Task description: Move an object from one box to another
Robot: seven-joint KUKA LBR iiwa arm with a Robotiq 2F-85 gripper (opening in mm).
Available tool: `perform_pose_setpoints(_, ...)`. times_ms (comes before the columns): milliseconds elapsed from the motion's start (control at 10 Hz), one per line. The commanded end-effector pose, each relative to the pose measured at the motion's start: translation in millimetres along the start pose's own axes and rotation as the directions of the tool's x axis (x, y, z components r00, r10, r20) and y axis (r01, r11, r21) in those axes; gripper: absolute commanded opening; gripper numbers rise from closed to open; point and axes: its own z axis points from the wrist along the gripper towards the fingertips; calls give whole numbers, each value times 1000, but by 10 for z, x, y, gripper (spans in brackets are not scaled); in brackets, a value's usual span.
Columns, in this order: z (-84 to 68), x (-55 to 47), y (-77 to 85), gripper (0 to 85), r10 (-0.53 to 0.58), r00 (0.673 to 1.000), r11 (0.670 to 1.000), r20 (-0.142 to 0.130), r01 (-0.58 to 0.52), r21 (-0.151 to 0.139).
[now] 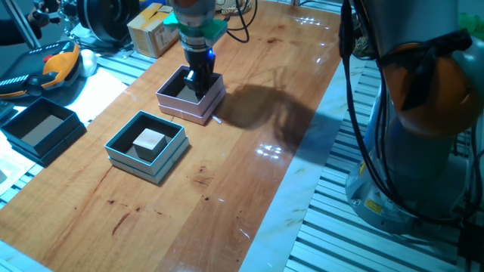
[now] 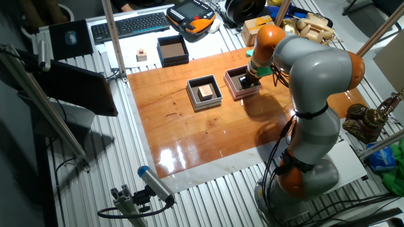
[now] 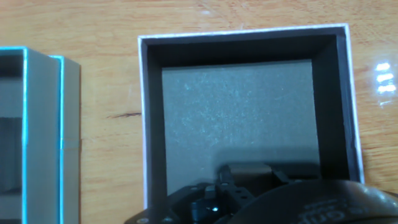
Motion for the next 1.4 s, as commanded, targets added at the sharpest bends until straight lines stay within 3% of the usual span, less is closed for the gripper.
perform_pose_setpoints(0,0,0,0,0,0,1000,1000,0,0,0)
perform_pose_setpoints(200,4,-2,-1,0,-2,1000,1000,-6,2,3)
perform_pose_setpoints(700,74,0,11,0,16,1000,1000,9,-16,-12)
perform_pose_setpoints(800,76,-1,17,170,20,1000,1000,14,-19,-13)
perform_pose_setpoints(900,75,-2,20,170,18,1000,1000,15,-18,-11)
perform_pose_setpoints(1000,77,-2,20,340,16,1000,1000,15,-16,-8)
perform_pose_setpoints(1300,108,1,19,340,12,999,1000,29,-12,4)
